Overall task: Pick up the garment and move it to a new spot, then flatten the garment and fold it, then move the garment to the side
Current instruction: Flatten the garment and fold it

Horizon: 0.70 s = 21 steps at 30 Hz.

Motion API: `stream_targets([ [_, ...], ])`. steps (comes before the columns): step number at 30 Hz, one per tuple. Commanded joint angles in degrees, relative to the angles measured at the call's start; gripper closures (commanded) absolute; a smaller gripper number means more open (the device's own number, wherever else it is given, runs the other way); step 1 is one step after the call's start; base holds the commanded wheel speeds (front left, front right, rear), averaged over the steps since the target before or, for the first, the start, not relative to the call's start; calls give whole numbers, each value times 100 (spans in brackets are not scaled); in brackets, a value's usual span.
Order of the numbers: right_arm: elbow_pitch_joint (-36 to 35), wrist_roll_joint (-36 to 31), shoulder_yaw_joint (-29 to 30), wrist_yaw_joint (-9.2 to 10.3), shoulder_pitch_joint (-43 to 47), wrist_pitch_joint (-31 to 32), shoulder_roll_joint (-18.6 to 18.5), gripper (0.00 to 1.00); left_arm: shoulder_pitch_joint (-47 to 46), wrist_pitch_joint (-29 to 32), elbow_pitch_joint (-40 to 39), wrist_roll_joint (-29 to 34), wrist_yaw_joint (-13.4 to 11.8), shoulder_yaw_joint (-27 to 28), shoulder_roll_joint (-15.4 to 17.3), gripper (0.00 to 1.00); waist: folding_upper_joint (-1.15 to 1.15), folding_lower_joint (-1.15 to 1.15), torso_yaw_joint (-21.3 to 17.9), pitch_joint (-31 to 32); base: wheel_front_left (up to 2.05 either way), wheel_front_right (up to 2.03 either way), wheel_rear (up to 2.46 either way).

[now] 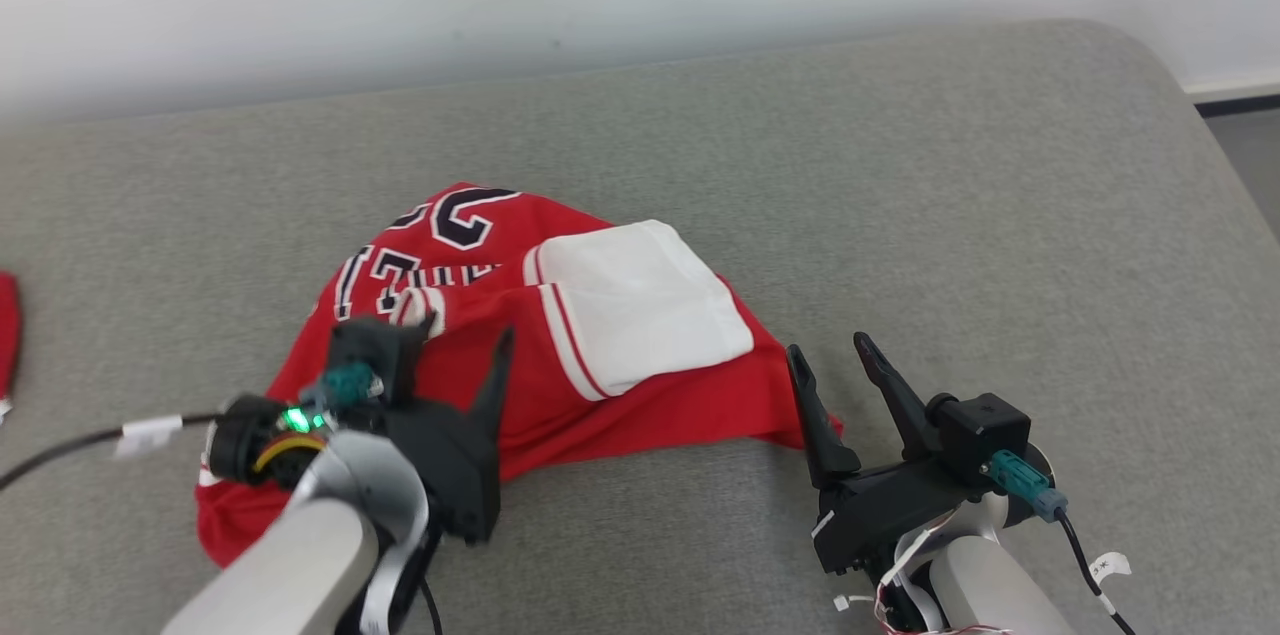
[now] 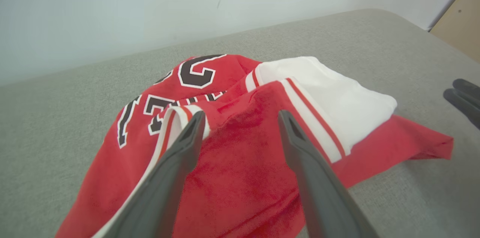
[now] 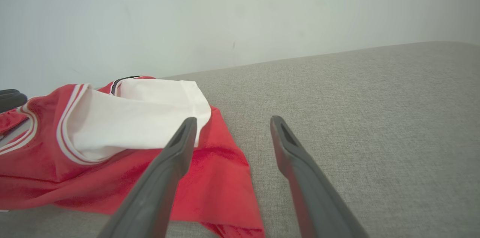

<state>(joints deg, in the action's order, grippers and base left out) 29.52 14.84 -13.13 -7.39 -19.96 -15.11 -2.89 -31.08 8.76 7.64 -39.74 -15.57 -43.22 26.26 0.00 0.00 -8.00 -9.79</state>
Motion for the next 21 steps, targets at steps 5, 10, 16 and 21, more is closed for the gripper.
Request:
stream_targets([
  [5, 47, 155, -23, -20, -138, -4, 3, 0, -606, 242, 469, 171, 201, -180, -128, 0, 0, 0, -324, -165, 0, 0, 0],
  [10, 103, 233, -42, -20, -251, -4, 3, 0, -1037, 758, 823, 360, 443, -496, -101, 0, 0, 0, -446, -266, 0, 0, 0],
  [16, 108, 284, -37, -20, -274, -4, 5, 0, -1184, 1338, 963, 156, 462, -544, -83, 100, 0, 0, -487, -324, 0, 0, 0],
  [21, 118, 218, 47, -20, -259, -4, 5, 0, -1101, 1243, 772, 114, 440, -504, -84, 100, 0, 0, -385, -333, 0, 0, 0],
])
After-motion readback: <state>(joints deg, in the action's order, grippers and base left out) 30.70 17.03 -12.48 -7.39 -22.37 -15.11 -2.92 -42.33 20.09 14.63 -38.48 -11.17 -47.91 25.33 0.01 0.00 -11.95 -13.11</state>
